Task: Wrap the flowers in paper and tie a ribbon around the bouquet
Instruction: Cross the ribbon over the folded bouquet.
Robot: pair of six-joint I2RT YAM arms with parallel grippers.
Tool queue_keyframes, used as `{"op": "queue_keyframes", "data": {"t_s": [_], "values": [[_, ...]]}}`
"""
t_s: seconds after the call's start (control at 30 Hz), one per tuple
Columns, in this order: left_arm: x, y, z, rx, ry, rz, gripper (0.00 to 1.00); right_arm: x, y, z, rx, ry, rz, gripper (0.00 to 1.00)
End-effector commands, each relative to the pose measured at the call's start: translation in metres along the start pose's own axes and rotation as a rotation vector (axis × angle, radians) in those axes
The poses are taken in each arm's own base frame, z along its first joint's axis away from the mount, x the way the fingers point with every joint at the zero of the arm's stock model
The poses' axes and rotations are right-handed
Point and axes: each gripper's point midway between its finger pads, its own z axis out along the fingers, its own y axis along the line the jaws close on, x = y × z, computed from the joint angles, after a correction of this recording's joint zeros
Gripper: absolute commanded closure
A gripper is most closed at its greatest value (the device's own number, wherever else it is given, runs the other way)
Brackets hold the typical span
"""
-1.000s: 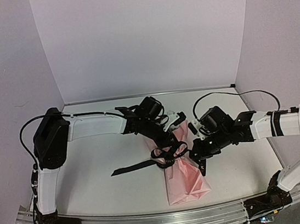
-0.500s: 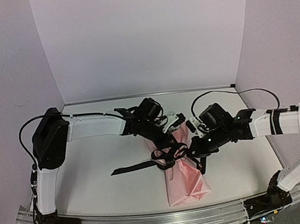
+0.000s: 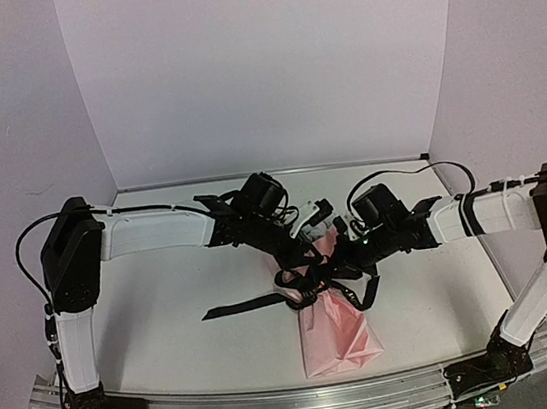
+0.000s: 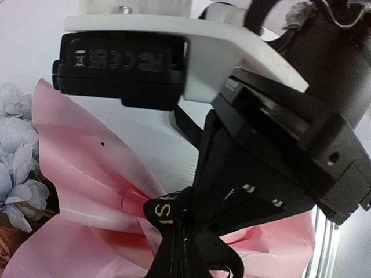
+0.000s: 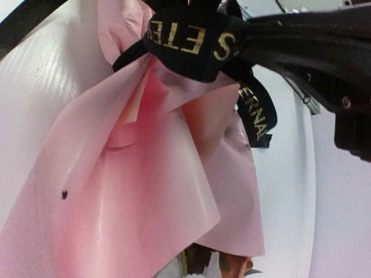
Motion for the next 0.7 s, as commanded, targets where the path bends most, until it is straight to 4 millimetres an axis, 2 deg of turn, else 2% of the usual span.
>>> {"op": "queue_keyframes", "data": {"t_s": [0.0, 0.17, 0.4, 0.67], "values": [[-0.024, -0.014, -0.019, 0.032, -0.061, 0.052, 1.00, -0.021, 0.032, 0.001, -0.122, -0.002, 0.079, 1.00], [-0.023, -0.013, -0.017, 0.035, -0.052, 0.052, 1.00, -0.023, 0.027, 0.004, -0.119, -0.003, 0.116, 1.00], [-0.037, -0.012, -0.030, -0.010, -0.097, 0.056, 1.00, -0.022, 0.014, 0.008, -0.088, -0.009, 0.133, 1.00], [-0.037, -0.013, -0.038, -0.024, -0.103, 0.052, 1.00, -0.026, 0.006, 0.014, -0.054, -0.026, 0.136, 1.00]]}}
